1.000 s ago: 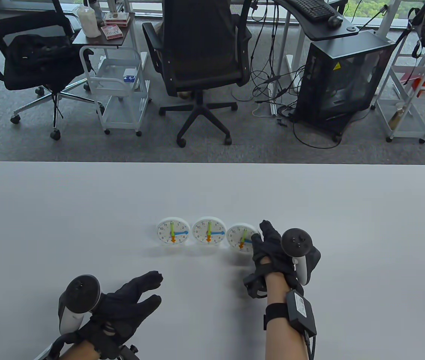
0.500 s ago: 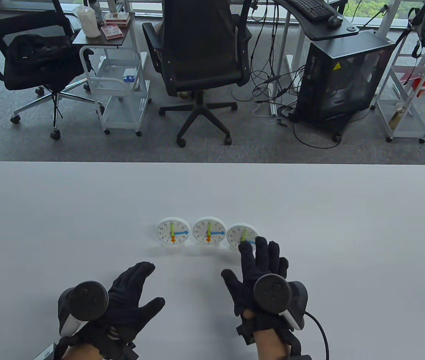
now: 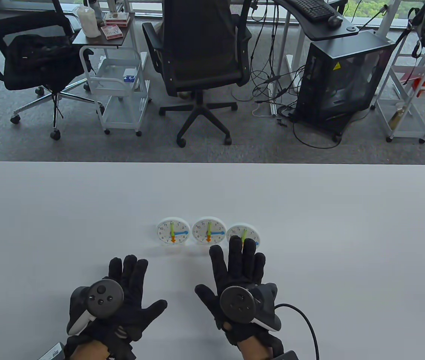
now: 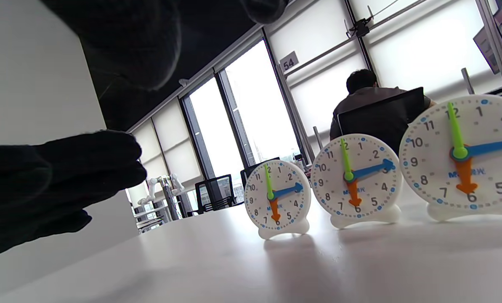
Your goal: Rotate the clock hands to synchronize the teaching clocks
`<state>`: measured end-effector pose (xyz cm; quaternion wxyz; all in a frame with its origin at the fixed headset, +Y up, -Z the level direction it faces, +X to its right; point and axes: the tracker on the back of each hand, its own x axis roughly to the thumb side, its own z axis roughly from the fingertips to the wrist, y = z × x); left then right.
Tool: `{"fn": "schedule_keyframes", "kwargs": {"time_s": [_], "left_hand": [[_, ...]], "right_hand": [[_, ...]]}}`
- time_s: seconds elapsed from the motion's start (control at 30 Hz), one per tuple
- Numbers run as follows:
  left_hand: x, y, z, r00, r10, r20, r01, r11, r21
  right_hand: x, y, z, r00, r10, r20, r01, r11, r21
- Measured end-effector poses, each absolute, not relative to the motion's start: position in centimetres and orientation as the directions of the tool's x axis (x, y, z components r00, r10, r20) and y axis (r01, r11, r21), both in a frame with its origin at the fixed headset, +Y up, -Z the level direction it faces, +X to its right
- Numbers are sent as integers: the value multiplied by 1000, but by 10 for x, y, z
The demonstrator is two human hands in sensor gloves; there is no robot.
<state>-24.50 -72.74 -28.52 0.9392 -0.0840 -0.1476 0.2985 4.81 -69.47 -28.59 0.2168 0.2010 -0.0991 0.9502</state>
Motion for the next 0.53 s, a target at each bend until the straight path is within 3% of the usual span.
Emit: {"fn": "schedule_keyframes", "kwargs": {"time_s": [0.27, 0.53], "left_hand": [[-253, -740, -294, 782, 605, 150, -554, 785, -278], [-251, -736, -293, 770, 616, 168, -572, 782, -247]], "right_hand": [[53, -702, -290, -799, 451, 396, -509, -859, -49], [47, -699, -288, -788, 453, 417, -513, -858, -36]]}}
